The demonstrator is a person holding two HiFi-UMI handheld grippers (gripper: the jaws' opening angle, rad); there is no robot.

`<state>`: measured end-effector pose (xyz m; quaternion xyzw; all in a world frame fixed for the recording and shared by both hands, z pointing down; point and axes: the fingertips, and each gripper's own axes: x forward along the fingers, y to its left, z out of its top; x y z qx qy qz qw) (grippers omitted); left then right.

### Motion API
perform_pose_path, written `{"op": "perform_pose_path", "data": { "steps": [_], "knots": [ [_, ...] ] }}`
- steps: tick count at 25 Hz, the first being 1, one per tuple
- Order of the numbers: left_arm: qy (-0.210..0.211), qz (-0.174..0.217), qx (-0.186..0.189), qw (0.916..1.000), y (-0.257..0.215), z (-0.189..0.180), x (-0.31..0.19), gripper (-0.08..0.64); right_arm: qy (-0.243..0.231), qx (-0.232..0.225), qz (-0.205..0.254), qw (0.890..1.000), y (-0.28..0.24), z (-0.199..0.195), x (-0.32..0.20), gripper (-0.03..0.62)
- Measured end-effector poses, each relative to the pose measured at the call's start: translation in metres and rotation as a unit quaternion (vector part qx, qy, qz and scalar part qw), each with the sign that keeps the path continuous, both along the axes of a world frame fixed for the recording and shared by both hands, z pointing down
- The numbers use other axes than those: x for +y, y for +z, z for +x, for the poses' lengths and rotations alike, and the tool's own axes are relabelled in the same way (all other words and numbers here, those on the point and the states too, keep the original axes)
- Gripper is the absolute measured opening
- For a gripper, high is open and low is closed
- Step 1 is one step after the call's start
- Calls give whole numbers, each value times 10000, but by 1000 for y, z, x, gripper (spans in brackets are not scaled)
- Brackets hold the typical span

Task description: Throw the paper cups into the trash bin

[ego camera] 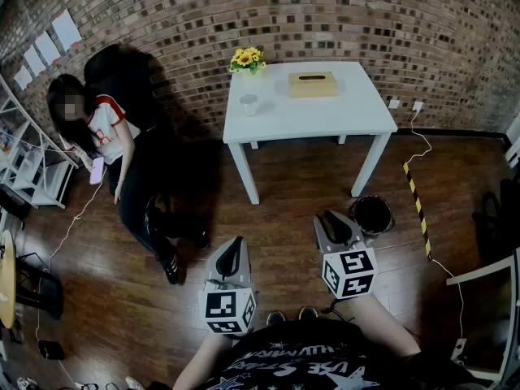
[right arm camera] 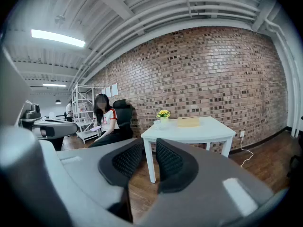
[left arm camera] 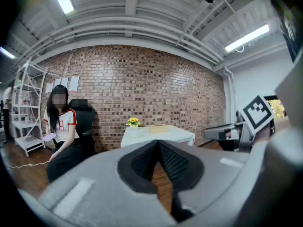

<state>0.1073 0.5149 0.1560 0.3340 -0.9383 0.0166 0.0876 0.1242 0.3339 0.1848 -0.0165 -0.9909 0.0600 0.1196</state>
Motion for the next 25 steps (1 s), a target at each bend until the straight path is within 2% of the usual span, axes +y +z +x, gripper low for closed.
{"op": "perform_pose_path", "data": {
  "steps": [8,12,15,20,25],
  "knots": [
    [-353,-117,-272,9989,-11,-16,-6,5,-94,-558,235,9981,-22,12,-28,44],
    [-523,-208,-240,9981,-7,-20,-7,5,-90,-441,179,9988,-9,7,-41,34],
    [-460,-251,-236,9983,-2,-29,-10,5,-73,-416,158,9990,-1,-4,-43,28],
    [-401,-222,-118,9989,18,-80,-11,5,-38,-344,242,9991,12,-48,-43,28],
    [-164,-183,-50,9997,34,-167,-23,5,-1,-379,390,9985,15,-122,-47,28]
  ]
}}
